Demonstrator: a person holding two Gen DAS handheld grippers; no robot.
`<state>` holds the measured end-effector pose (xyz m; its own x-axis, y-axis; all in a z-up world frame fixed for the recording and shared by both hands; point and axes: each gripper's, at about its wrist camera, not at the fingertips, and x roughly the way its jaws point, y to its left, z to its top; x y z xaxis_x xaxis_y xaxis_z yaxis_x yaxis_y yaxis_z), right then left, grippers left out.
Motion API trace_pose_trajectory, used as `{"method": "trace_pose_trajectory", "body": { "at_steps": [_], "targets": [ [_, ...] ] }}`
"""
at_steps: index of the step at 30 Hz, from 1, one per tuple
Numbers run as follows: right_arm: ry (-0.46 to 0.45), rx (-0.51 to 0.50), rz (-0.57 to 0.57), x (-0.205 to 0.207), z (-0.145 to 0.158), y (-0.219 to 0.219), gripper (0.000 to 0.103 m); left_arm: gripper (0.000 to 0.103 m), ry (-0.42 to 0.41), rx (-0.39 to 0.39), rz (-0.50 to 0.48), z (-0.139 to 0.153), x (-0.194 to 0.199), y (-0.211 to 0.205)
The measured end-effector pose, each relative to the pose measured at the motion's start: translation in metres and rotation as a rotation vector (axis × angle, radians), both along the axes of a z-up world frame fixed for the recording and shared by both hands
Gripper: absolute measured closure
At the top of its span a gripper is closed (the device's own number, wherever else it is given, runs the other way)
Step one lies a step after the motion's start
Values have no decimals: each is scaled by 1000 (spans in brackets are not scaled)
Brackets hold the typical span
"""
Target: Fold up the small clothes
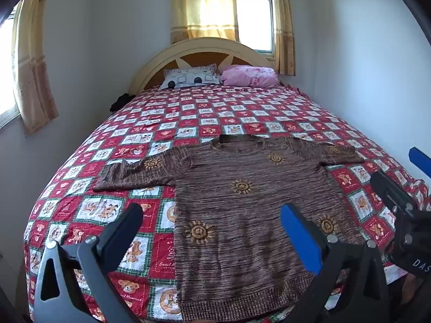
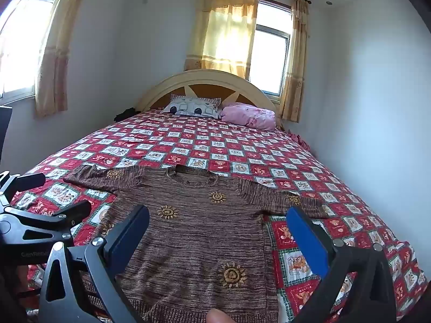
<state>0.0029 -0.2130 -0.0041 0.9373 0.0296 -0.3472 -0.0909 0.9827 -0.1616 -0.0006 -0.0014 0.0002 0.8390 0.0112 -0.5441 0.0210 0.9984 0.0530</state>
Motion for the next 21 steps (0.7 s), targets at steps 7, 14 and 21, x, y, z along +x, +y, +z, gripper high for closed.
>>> {"method": "trace_pose_trajectory", "body": {
  "at_steps": [7, 14, 21],
  "targets": [
    [-11, 18, -12, 0, -2, -4, 1, 0, 37, -11, 4, 1, 10, 1],
    [-10, 27, -17, 3, -3, -8, 1, 0, 17, -11, 11, -3, 8, 7],
    [8, 23, -21, 9, -8, -9, 1, 0, 15, -17, 23, -5, 6, 6]
  ]
}}
